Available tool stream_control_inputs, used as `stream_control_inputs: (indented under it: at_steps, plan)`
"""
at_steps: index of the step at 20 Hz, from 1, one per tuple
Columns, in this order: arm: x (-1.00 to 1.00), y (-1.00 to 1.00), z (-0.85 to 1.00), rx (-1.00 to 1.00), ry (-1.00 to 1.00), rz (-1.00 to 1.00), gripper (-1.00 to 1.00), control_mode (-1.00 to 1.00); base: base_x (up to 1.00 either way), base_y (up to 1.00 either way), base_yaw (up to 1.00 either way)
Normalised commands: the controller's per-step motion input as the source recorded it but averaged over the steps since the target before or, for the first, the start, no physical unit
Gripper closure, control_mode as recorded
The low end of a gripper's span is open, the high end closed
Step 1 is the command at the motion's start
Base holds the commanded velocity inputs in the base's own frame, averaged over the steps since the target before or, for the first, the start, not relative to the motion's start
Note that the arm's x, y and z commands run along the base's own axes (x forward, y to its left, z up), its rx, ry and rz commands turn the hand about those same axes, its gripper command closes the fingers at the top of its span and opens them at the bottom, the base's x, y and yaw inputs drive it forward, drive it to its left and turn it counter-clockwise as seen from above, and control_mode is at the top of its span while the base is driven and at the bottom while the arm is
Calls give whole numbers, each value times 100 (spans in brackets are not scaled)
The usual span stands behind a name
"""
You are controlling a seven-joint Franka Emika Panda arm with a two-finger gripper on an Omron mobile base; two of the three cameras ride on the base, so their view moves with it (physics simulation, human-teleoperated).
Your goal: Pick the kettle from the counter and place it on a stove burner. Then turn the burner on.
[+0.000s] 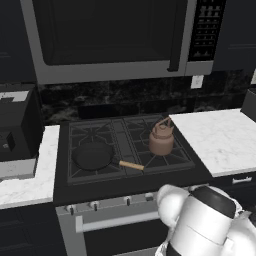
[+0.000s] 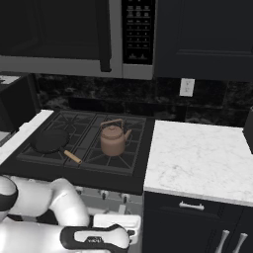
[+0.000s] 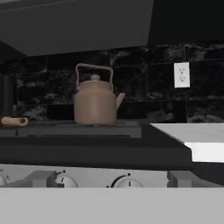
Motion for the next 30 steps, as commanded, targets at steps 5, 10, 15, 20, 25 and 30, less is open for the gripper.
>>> stream_control_inputs:
  at_steps: [5, 10, 15, 20, 25, 30]
  plan:
    - [34, 27, -8, 0, -11, 0, -100, -100, 0, 0, 0]
    - [32, 1, -7, 0, 0, 0, -100, -100, 0, 0, 0]
    - [43, 0, 0, 0, 0, 0, -100, -100, 0, 0, 0]
    - [21, 0, -12, 0, 0, 0, -100, -100, 0, 0, 0]
    - [21, 0, -13, 0, 0, 0, -100, -100, 0, 0, 0]
    - [24, 0, -17, 0, -2, 0, -100, -100, 0, 0, 0]
